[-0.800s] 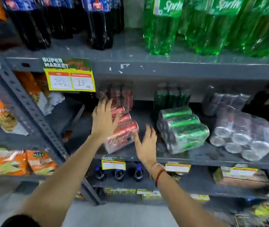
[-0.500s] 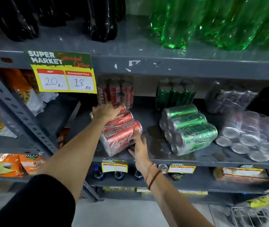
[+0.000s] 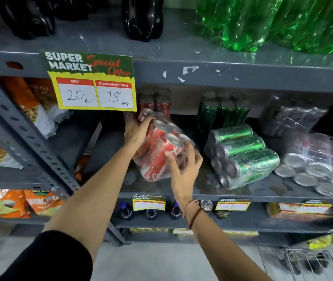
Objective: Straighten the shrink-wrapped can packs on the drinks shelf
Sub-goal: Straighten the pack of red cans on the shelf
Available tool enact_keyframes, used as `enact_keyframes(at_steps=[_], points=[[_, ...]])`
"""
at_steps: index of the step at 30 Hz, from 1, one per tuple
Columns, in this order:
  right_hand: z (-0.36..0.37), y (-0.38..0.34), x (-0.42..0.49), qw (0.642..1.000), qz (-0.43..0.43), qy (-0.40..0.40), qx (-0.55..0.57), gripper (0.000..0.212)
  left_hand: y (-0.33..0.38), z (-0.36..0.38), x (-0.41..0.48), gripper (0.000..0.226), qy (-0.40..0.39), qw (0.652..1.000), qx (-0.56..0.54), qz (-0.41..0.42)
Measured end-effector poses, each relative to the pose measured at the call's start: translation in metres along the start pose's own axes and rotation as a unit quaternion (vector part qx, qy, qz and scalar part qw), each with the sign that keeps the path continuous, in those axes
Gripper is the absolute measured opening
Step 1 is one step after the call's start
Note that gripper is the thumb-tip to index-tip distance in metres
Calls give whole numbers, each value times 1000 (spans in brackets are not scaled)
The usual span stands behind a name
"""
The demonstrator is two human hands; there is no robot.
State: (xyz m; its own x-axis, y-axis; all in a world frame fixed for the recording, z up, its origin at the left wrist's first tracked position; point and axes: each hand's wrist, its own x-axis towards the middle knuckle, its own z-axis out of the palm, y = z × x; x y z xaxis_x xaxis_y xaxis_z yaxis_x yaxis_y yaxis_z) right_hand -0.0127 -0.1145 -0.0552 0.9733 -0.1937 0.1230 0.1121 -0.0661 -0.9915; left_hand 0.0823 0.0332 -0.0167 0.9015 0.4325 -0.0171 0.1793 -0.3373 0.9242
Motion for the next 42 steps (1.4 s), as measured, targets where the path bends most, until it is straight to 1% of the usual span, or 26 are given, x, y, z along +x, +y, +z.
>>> enact_keyframes(at_steps=[1, 2, 5, 9, 12, 14, 16, 18, 19, 20, 21, 22, 24, 26, 28, 30, 32, 34, 36, 37, 38, 39, 40, 42], points=[[0, 3, -3, 999, -29, -7, -16, 66, -4, 0, -5, 75, 0, 999, -44, 12], [0, 6, -6, 998, -52, -11, -34, 67, -8, 0, -8, 69, -4, 997, -76, 25], [4, 10, -13, 992, -94, -20, -84, 68, -22, -5, -12, 76, -9, 991, -129, 20], [11, 14, -21, 982, -133, -39, -127, 69, -36, -16, -16, 70, -6, 990, -143, -3], [14, 13, -25, 977, -134, -50, -156, 72, -44, -24, -16, 64, 1, 992, -122, -2], [12, 11, -25, 975, -130, -43, -174, 74, -42, -27, -13, 59, -8, 995, -95, -15], [8, 8, -21, 981, -124, -42, -142, 75, -41, -26, -18, 55, 13, 997, -72, -32], [2, 5, -8, 992, -94, -49, -73, 74, -43, -21, -36, 62, 84, 991, -95, -43], [0, 1, 0, 995, -59, -61, -41, 73, -43, -15, -51, 65, 126, 982, -134, -50], [-3, -3, 10, 996, -20, -85, -17, 69, -44, -5, -68, 64, 157, 970, -178, -52], [-4, -5, 18, 994, 16, -112, -8, 60, -41, 6, -89, 60, 172, 961, -209, -51], [-5, -5, 24, 990, 37, -136, -12, 49, -37, 17, -109, 56, 171, 956, -231, -48], [-3, -3, 28, 987, 48, -153, -14, 33, -34, 37, -135, 60, 158, 954, -253, -24], [-1, 0, 25, 989, 62, -132, -3, 25, -34, 44, -137, 64, 175, 950, -256, -20], [1, 0, 19, 992, 63, -105, 3, 22, -32, 41, -133, 59, 192, 947, -256, -38], [6, -1, 10, 997, 37, -72, -6, 27, -30, 32, -131, 47, 189, 948, -254, -43], [17, -2, -7, 999, 12, -41, -18, 30, -36, 17, -118, 44, 172, 951, -246, -69], [30, 2, -28, 999, 8, -26, -25, 34, -46, -5, -96, 58, 141, 948, -263, -111], [41, 4, -47, 998, 1, -42, -38, 50, -53, -23, -77, 69, 80, 948, -272, -147], [45, 5, -53, 997, -1, -57, -50, 55, -53, -29, -72, 66, 53, 950, -270, -147], [46, 5, -57, 996, -5, -69, -62, 55, -54, -35, -67, 57, 31, 953, -267, -143], [45, 4, -57, 995, -13, -77, -70, 52, -52, -40, -65, 52, 23, 953, -265, -141], [41, 0, -54, 994, -23, -76, -71, 45, -52, -43, -62, 53, 27, 955, -260, -143], [33, -5, -36, 997, -30, -35, -66, 37, -55, -40, -65, 68, 94, 939, -283, -173]])
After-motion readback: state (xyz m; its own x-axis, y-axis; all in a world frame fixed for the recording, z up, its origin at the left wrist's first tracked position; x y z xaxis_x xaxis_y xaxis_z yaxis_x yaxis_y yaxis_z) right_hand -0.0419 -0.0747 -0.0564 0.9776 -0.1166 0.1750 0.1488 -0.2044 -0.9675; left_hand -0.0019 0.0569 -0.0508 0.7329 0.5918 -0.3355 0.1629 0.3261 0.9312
